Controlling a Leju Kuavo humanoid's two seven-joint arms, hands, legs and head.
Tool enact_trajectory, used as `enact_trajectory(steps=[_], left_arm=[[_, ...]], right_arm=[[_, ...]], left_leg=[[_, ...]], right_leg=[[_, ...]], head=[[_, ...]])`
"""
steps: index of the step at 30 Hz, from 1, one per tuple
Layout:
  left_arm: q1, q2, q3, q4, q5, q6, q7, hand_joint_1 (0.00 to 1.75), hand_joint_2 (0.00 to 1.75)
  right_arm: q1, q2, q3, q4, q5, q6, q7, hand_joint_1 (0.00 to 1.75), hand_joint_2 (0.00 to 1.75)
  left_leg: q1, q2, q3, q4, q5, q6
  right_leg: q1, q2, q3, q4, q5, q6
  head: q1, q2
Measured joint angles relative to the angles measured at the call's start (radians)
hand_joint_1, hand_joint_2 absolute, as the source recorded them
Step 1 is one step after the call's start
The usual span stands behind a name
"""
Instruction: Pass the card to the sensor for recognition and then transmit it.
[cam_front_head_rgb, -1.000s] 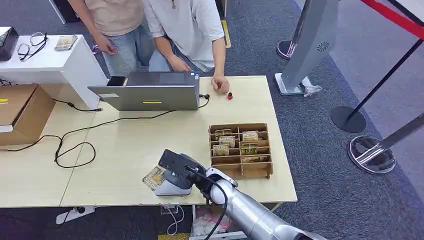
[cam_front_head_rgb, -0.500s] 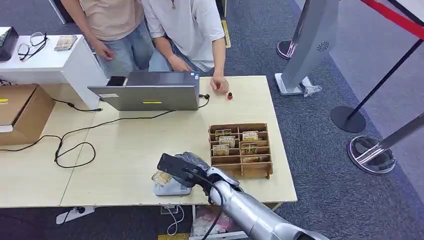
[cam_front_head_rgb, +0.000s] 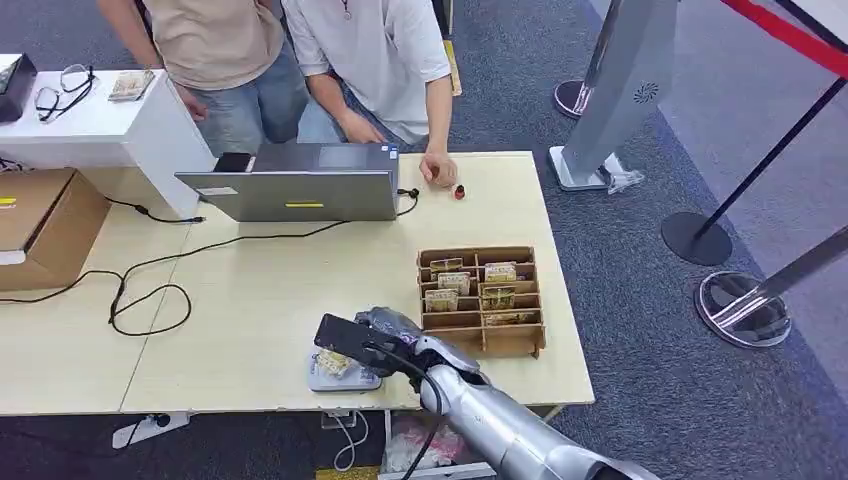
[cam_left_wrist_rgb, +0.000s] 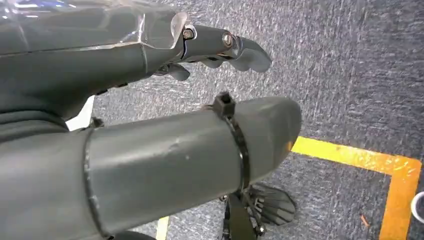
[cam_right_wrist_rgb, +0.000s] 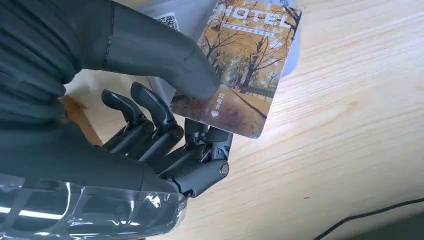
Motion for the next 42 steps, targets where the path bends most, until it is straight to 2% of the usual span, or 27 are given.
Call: enact_trajectory(steps=[25,36,42], left_arm=[[0.005,-0.001,0.000,0.000,0.010,0.001,-0.001,0.00,0.00],[0.010,-0.001,0.000,0.000,0.015,0.001,-0.001,0.00,0.00],[0.013,-0.001,0.000,0.000,0.019,0.001,-0.001,0.00,0.00]], right_arm=[[-0.001,0.024,0.027,0.069,0.203,-0.116,0.092,1.75,1.75],[-0.005,0.035,0.038,0.096,0.231,-0.124,0.098,1.75,1.75],[-0.008,0.042,0.038,0.101,0.225,-0.103,0.089,1.75,1.75]], left_leg=[[0.000,0.000,0.000,0.000,0.000,0.000],[0.000,0.000,0.000,0.000,0.000,0.000],[0.000,0.000,0.001,0.000,0.000,0.000]], right_leg=[[0.000,0.000,0.000,0.000,0.000,0.000],[0.000,0.000,0.000,0.000,0.000,0.000],[0.000,0.000,0.000,0.000,0.000,0.000]], head=[[0.000,0.000],[0.000,0.000],[0.000,0.000]])
